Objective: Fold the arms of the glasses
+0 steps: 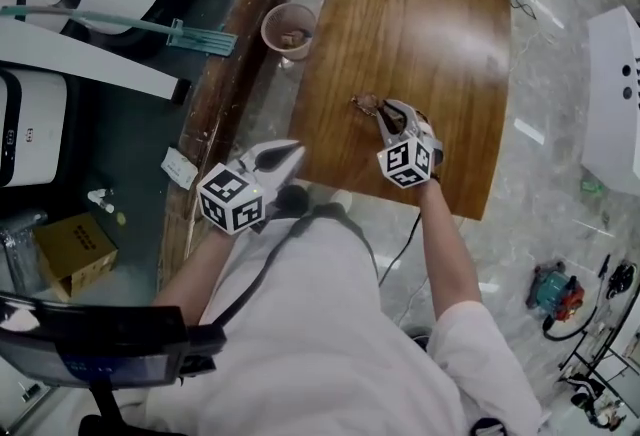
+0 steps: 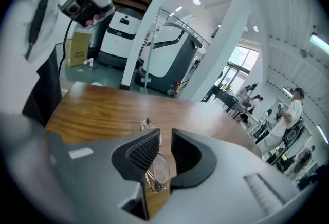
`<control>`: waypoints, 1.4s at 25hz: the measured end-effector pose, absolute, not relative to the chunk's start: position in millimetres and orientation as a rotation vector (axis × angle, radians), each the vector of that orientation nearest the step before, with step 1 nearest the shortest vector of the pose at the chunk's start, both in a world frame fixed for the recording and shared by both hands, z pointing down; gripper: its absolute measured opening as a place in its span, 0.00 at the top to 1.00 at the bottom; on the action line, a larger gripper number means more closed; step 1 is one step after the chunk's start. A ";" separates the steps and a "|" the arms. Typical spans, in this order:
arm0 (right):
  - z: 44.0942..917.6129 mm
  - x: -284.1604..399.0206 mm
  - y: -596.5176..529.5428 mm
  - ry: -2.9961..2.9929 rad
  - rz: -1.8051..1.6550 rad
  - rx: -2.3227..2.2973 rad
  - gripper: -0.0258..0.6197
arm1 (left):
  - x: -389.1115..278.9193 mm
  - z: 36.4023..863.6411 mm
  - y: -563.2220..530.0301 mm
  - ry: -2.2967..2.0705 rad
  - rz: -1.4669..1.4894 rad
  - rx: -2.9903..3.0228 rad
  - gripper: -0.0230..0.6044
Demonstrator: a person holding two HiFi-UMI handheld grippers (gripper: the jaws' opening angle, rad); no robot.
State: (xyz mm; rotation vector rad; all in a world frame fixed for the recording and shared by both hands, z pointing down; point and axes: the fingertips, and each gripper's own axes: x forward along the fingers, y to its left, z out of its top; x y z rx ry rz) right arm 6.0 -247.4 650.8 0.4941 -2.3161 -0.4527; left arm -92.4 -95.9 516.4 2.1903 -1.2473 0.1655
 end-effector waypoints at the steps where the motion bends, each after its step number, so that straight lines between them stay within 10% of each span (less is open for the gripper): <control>1: 641.1 6.5 -244.2 -2.339 -0.432 0.529 0.86 | -91.0 513.3 -97.4 -1.239 0.161 2.205 0.96; 35: 460.4 88.8 -131.7 -2.676 0.371 1.442 0.95 | 3.4 454.8 -140.0 -0.759 0.138 2.574 0.96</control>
